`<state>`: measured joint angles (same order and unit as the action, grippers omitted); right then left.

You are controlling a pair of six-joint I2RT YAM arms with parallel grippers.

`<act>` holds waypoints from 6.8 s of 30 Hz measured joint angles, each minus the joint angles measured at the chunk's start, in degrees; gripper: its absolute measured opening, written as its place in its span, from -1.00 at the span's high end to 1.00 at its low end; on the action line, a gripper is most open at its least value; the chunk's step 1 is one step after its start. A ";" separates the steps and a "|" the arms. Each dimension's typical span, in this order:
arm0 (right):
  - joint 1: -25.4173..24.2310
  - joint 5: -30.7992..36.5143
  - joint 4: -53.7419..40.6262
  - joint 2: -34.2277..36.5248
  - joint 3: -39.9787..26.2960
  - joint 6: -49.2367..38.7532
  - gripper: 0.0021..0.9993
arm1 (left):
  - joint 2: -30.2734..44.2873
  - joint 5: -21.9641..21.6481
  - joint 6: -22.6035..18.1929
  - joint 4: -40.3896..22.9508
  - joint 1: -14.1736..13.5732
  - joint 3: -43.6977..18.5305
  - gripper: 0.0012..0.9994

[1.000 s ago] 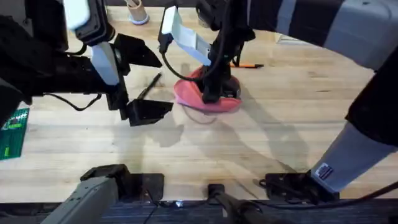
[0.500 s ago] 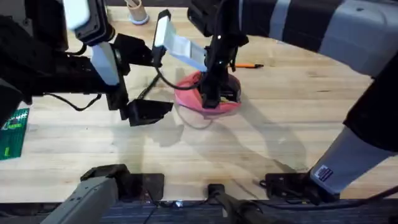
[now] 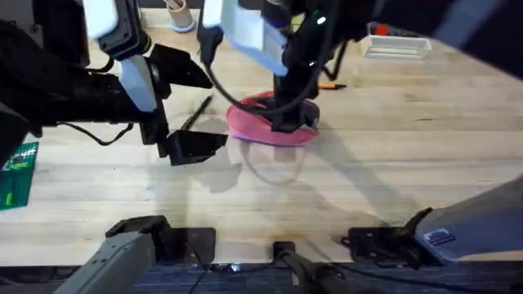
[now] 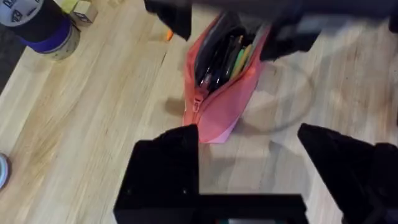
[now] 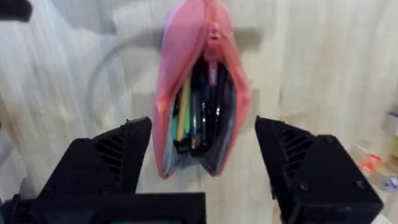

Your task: Unzip the bag, pick up the pens from the table one at a time and place them inside, then zip the bag closed.

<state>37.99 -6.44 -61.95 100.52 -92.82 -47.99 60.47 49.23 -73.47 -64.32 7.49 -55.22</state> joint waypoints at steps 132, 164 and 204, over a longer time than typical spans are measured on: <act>-24.49 -4.31 5.90 20.25 -3.39 -13.73 0.94 | 0.00 0.00 0.00 0.00 0.00 0.00 -0.99; -18.61 -9.37 -9.97 -12.17 -5.95 -15.96 0.94 | 0.02 0.00 0.00 0.00 0.00 0.00 -0.99; -12.92 -12.90 5.31 -5.68 13.81 -15.93 0.94 | 0.00 0.00 0.00 0.24 0.00 0.00 -0.99</act>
<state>25.07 -19.34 -56.64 94.84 -79.01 -63.92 60.47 49.23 -73.47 -64.07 7.49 -55.22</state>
